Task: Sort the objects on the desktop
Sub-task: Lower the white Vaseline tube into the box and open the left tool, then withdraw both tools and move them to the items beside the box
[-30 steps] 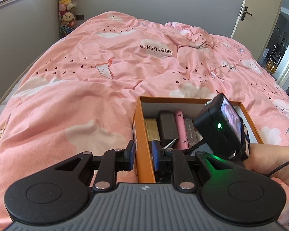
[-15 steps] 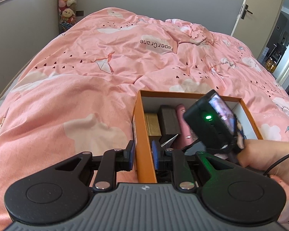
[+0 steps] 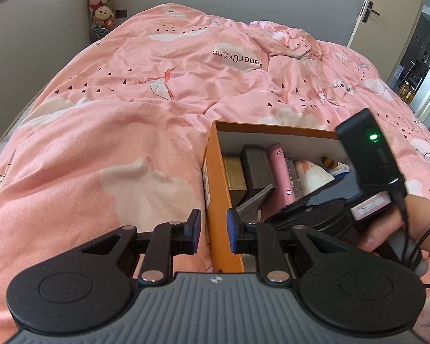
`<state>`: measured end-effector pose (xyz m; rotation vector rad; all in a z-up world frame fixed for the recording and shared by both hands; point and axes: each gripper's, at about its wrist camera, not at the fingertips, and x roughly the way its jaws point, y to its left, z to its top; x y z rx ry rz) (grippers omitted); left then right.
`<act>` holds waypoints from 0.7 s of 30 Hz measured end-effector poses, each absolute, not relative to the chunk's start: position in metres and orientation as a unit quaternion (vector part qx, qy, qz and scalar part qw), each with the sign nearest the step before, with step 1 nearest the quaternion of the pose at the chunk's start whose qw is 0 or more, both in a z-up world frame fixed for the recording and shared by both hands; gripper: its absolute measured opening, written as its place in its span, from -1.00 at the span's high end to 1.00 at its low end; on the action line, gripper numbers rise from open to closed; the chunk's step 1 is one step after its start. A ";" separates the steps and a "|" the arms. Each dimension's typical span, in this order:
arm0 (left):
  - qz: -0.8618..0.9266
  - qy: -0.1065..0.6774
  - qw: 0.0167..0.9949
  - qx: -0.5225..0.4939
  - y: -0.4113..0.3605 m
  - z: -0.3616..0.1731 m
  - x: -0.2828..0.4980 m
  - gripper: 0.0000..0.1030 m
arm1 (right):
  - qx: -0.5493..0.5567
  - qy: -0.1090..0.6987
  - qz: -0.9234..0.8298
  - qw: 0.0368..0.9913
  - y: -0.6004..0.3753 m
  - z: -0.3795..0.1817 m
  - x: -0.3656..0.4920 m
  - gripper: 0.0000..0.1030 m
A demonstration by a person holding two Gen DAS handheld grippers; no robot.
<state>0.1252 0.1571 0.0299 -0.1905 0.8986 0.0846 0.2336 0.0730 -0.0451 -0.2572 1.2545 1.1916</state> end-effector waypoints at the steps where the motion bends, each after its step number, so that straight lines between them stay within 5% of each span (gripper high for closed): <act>1: 0.041 0.434 0.895 -0.092 0.157 0.030 0.125 0.59 | -0.119 0.548 0.519 0.646 0.074 -0.045 0.219 0.83; 21: 0.023 0.444 0.893 -0.071 0.145 0.031 0.128 0.59 | -0.181 0.525 0.506 0.660 0.092 -0.048 0.209 0.85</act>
